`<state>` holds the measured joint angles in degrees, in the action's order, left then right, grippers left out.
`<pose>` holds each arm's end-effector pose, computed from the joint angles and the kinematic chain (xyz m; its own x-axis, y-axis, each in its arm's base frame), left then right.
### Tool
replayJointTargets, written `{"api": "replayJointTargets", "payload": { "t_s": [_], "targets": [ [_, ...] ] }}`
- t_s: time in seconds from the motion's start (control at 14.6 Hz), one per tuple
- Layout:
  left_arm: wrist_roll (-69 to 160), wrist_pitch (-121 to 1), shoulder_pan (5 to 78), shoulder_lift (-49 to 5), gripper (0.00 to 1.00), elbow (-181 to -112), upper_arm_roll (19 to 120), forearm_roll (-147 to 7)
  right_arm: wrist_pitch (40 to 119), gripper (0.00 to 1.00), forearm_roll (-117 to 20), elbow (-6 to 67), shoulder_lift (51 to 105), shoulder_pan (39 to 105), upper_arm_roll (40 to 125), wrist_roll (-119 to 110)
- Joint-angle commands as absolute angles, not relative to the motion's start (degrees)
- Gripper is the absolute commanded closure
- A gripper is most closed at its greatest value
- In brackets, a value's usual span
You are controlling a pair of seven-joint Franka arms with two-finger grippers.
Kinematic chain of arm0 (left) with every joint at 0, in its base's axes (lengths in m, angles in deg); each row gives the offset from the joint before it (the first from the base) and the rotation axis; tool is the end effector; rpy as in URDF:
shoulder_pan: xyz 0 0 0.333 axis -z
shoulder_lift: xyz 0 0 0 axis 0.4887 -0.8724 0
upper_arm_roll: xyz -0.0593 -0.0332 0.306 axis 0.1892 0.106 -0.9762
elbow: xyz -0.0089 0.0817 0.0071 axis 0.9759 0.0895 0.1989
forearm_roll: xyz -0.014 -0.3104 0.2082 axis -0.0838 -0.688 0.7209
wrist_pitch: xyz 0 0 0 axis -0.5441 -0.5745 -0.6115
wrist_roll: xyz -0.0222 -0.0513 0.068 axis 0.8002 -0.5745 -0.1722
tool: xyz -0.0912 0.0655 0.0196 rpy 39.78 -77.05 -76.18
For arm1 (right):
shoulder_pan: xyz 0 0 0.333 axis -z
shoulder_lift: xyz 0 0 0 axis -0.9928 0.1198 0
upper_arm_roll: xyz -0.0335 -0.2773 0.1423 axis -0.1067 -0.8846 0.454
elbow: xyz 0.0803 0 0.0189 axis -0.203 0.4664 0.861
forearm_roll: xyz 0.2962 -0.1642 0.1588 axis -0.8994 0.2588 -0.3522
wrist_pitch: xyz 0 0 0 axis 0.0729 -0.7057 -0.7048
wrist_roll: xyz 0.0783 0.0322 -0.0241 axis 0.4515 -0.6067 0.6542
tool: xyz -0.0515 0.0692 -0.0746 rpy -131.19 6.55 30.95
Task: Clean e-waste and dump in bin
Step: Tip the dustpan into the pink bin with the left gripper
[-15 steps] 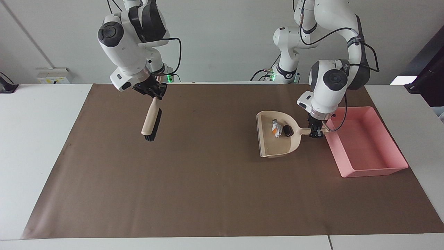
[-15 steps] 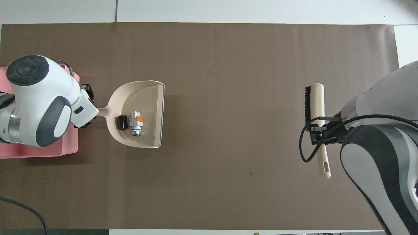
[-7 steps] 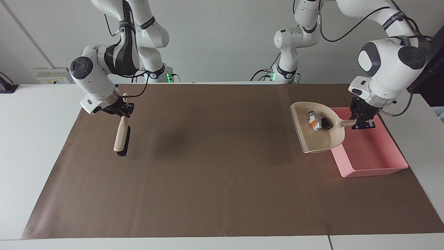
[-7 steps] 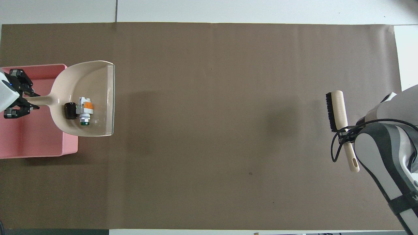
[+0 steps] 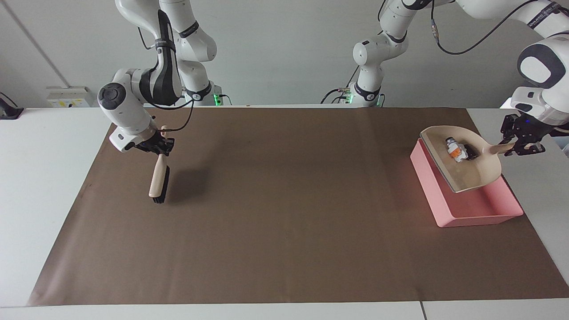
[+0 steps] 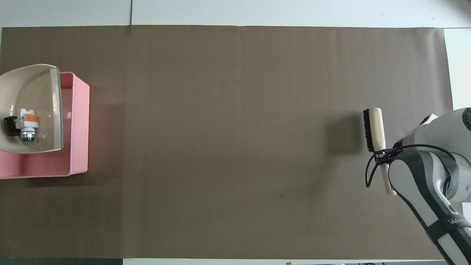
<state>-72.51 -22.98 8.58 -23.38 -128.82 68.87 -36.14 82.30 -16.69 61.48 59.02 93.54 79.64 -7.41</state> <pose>0.5648 0.2046 0.5153 0.0653 -0.9880 -0.1397 -0.9962 -0.0728 0.0489 0.4545 -0.0479 0.3490 0.9823 0.0006 -0.1872 0.0019 -1.0000 0.0069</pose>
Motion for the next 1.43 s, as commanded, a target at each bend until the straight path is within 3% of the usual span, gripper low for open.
{"api": "replayJointTargets", "payload": {
  "t_s": [0.0,0.2,0.27,0.34,0.41,0.48,0.55,0.89,1.16,1.37],
  "targets": [
    [-72.22,-25.72,8.60,-24.66,1.00,-126.44,69.04,-26.05,85.38,0.99,-15.95,64.66,57.03,94.98,80.62,-6.09],
    [-70.73,-28.73,8.43,-24.57,1.00,-126.88,68.69,-20.04,87.06,0.97,-15.96,66.07,56.85,94.98,80.62,-4.77],
    [-69.93,-29.34,8.51,-24.66,1.00,-127.05,68.60,-17.50,87.06,0.92,-15.96,66.16,56.85,94.98,80.62,-4.68],
    [-68.71,-29.78,9.21,-24.57,1.00,-127.84,68.60,-14.17,86.72,0.79,-15.96,66.25,56.59,94.98,80.62,-4.68],
    [-66.43,-30.31,10.09,-24.48,1.00,-128.97,68.60,-10.40,86.45,0.54,-15.96,66.16,56.50,94.90,80.62,-4.68],
    [-64.32,-30.58,11.40,-24.13,1.00,-130.20,68.60,-7.05,86.19,0.23,-15.96,66.07,56.58,94.90,80.62,-4.59],
    [-62.39,-30.75,12.29,-23.87,1.00,-131.17,68.69,-4.32,85.84,0.00,-15.96,65.90,56.58,94.81,80.71,-4.59],
    [-50.69,-30.49,16.69,-22.46,1.00,-137.59,68.69,8.43,84.78,0.00,-15.96,58.71,57.64,92.71,80.80,-8.01],
    [-48.05,-28.57,19.84,-22.28,1.00,-138.12,68.69,11.59,84.86,0.00,-16.13,52.46,57.20,93.31,80.71,-9.51],
    [-46.11,-24.00,22.92,-22.37,1.00,-138.13,68.69,18.36,79.97,0.00,-15.96,45.71,55.45,93.32,80.62,-9.51]
  ]
}}
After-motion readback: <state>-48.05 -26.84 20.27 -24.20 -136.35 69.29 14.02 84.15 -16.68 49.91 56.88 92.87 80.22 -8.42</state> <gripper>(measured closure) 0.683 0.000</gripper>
